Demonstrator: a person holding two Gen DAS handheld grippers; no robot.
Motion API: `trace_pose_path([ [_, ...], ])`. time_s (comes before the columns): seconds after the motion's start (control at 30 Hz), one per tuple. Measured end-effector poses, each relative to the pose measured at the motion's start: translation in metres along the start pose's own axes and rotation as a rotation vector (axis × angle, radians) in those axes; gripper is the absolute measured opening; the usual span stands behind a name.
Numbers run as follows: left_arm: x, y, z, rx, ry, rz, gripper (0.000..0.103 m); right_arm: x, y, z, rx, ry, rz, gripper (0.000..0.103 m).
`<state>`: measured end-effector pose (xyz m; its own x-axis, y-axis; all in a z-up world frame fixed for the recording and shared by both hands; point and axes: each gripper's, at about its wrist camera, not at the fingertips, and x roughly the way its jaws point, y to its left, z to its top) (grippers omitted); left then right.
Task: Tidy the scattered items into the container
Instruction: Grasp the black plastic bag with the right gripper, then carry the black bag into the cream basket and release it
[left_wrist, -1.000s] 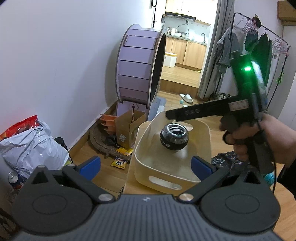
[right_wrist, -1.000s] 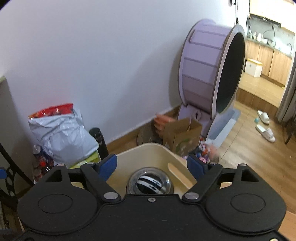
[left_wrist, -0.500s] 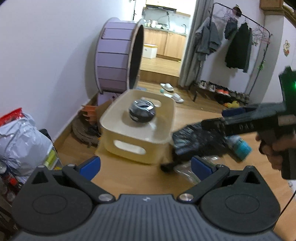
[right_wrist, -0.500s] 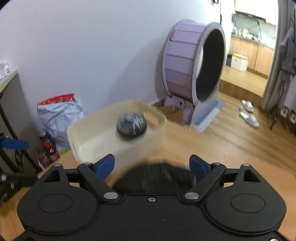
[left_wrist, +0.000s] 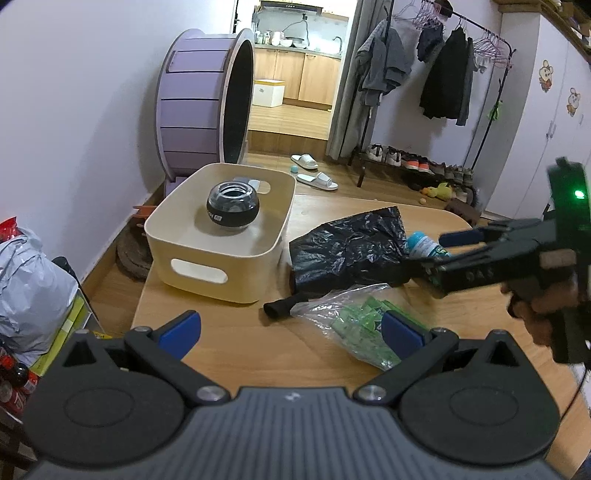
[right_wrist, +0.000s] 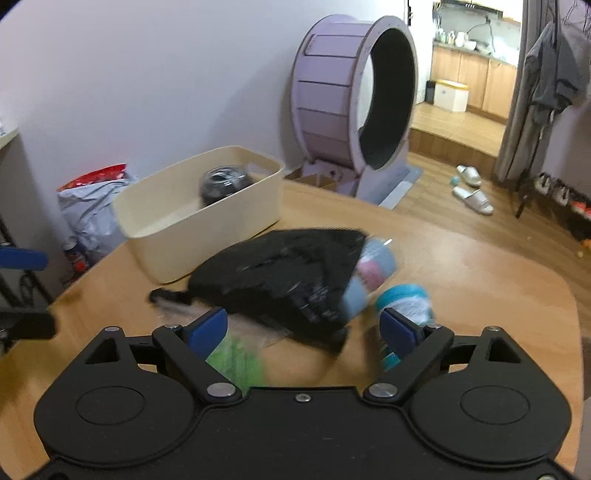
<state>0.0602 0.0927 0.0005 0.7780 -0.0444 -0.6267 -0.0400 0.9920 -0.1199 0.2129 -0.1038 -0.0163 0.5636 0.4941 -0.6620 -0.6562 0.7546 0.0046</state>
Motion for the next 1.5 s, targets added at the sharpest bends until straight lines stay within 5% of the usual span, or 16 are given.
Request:
trace_pose_path([
  [0.2,0.004,0.002,-0.002,0.002,0.015,0.012,0.103,0.016,0.006,0.008,-0.259,-0.035,0.055,0.084],
  [0.4,0.009,0.005,-0.001,-0.007,0.021,0.018,0.103,0.039,0.016,0.019,-0.36,0.01,0.155,0.063],
  [0.7,0.016,0.01,0.0,-0.041,0.03,0.018,0.103,0.069,0.039,0.013,-0.479,0.084,0.228,0.062],
  [0.83,0.016,0.01,-0.001,-0.05,0.034,0.02,0.103,0.076,0.04,0.011,-0.492,0.108,0.225,0.06],
  [0.93,0.017,0.011,-0.002,-0.054,0.037,0.022,0.103,0.077,0.042,0.009,-0.516,0.118,0.257,0.036],
  [1.17,0.012,0.01,0.0,-0.05,0.022,0.025,0.103,0.073,0.033,0.01,-0.465,0.095,0.248,0.026],
  [1.5,0.004,0.01,0.004,-0.064,-0.003,0.022,0.103,0.02,0.008,0.03,-0.304,-0.069,0.249,0.024],
])
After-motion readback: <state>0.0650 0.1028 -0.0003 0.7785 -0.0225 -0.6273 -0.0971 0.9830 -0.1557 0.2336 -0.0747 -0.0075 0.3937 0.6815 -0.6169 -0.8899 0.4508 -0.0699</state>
